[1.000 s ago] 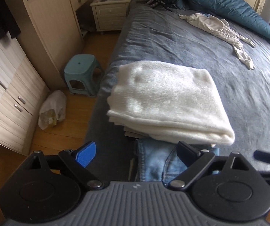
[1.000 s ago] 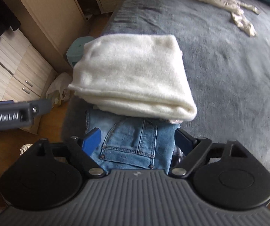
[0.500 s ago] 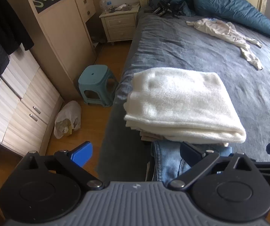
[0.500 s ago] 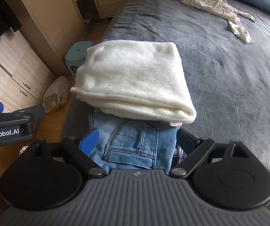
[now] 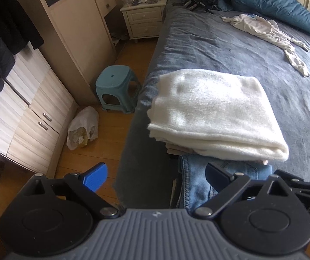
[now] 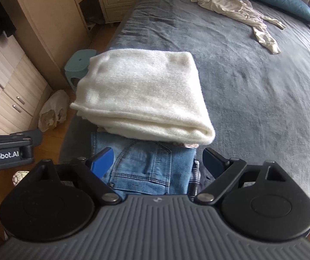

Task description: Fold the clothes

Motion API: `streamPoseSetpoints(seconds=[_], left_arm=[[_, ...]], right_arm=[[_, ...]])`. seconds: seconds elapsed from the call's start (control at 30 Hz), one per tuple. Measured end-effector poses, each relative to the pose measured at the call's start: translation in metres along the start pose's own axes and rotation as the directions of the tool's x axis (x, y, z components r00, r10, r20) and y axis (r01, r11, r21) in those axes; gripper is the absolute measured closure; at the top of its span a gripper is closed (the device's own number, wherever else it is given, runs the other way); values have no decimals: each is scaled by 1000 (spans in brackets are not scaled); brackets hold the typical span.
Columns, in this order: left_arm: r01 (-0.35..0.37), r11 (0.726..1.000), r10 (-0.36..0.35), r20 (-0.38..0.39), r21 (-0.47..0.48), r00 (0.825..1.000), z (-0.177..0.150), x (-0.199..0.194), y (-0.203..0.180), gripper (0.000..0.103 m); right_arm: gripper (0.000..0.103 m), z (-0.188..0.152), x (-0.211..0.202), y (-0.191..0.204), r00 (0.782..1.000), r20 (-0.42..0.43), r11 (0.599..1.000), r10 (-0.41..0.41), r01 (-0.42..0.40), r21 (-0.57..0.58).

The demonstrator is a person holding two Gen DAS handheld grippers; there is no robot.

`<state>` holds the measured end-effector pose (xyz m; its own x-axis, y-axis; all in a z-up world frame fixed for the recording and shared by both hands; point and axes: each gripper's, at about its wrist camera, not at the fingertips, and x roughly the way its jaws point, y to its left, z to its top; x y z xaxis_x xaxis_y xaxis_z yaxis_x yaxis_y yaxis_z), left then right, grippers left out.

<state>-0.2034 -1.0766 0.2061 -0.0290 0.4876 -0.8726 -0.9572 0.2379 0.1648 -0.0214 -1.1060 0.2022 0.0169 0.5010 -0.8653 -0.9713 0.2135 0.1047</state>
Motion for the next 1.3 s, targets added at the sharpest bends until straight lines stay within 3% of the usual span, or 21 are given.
streamPoseSetpoints(seconds=[1.3], left_arm=[[-43, 999, 45, -68, 30, 997, 14, 15, -18, 5]], right_arm=[[14, 10, 25, -6, 996, -84, 1000, 1, 1, 17]])
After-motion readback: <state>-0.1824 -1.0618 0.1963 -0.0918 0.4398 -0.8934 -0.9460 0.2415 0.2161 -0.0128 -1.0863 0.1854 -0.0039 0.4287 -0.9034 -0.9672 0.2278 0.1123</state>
